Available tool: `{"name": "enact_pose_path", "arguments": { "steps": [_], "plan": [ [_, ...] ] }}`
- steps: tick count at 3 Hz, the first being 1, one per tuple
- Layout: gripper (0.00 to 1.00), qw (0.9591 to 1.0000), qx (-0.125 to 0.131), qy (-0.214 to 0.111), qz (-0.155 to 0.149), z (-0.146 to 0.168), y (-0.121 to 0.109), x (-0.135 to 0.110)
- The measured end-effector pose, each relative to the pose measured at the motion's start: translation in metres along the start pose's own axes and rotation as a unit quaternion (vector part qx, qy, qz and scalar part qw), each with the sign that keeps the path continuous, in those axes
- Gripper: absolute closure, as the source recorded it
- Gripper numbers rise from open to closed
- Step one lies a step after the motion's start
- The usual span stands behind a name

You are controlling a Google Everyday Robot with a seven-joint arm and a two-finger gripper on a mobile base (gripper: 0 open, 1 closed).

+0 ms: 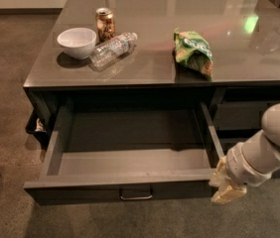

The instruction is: Close top drawer

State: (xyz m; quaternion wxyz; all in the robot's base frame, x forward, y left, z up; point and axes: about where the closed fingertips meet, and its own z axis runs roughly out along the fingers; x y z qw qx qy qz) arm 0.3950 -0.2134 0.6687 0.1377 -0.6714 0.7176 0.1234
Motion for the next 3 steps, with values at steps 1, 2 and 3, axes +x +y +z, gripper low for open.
{"name": "enact_pose_path", "arguments": {
  "steps": [1,2,3],
  "plan": [
    [0.0,0.9998,-0.009,0.005,-0.015,0.003,-0.006,-0.012],
    [0.0,0.9988,-0.027,0.014,-0.038,0.01,-0.016,-0.031],
    [0.0,0.9974,-0.041,0.021,-0.056,0.016,-0.03,-0.052]
  ]
}}
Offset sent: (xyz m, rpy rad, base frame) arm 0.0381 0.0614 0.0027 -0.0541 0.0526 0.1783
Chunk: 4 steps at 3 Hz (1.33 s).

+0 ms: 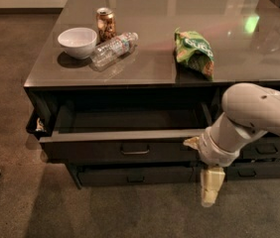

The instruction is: Close top drawer

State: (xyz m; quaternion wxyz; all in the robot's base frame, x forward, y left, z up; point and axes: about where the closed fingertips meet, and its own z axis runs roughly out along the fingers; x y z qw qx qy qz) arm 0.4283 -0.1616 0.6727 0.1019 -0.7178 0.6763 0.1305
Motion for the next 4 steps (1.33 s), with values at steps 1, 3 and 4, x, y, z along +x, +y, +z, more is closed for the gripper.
{"name": "enact_pose_path", "arguments": {
  "steps": [1,3,4],
  "plan": [
    [0.02,0.9999,-0.005,0.006,0.008,-0.001,-0.01,-0.003],
    [0.44,0.9967,0.039,0.032,0.064,-0.01,-0.043,0.013],
    [0.67,0.9963,0.041,0.032,0.068,-0.01,-0.044,0.014]
  ]
}}
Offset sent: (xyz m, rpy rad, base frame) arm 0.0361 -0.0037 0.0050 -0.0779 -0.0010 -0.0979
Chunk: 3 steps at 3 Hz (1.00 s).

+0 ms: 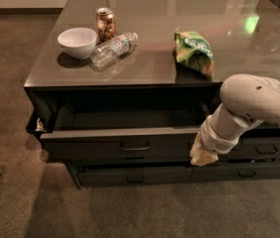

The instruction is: Close top drawer

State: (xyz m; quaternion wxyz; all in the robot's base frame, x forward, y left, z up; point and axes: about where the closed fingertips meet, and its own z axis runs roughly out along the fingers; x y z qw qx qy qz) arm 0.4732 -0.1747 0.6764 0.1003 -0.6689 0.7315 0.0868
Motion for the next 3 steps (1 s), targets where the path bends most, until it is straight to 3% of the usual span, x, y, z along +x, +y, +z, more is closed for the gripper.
{"name": "enact_pose_path", "arguments": {
  "steps": [1,2,3],
  "plan": [
    [0.9,1.0,0.0,0.0,0.0,0.0,0.0,0.0],
    [1.0,1.0,0.003,0.0,0.002,0.001,0.0,0.001],
    [1.0,0.9992,0.029,-0.026,0.008,0.011,-0.013,0.0]
  ]
}}
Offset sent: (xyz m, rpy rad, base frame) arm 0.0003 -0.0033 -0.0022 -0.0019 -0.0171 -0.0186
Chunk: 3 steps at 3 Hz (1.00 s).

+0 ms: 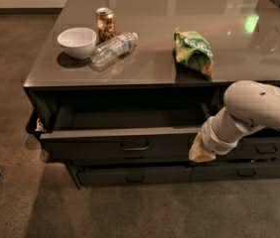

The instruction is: Close top drawer

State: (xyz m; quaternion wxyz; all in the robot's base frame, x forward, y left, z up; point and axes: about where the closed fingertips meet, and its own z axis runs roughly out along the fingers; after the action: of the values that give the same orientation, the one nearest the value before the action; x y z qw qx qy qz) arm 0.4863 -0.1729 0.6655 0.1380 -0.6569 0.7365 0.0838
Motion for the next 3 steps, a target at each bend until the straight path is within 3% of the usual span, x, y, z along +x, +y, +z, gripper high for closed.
{"name": "enact_pose_path", "arguments": {
  "steps": [1,2,3],
  "plan": [
    [1.0,0.998,0.049,-0.04,0.006,0.016,-0.028,-0.008],
    [1.0,0.993,0.088,-0.077,0.015,0.032,-0.056,-0.017],
    [0.81,0.9911,0.099,-0.088,0.017,0.038,-0.065,-0.024]
  ]
}}
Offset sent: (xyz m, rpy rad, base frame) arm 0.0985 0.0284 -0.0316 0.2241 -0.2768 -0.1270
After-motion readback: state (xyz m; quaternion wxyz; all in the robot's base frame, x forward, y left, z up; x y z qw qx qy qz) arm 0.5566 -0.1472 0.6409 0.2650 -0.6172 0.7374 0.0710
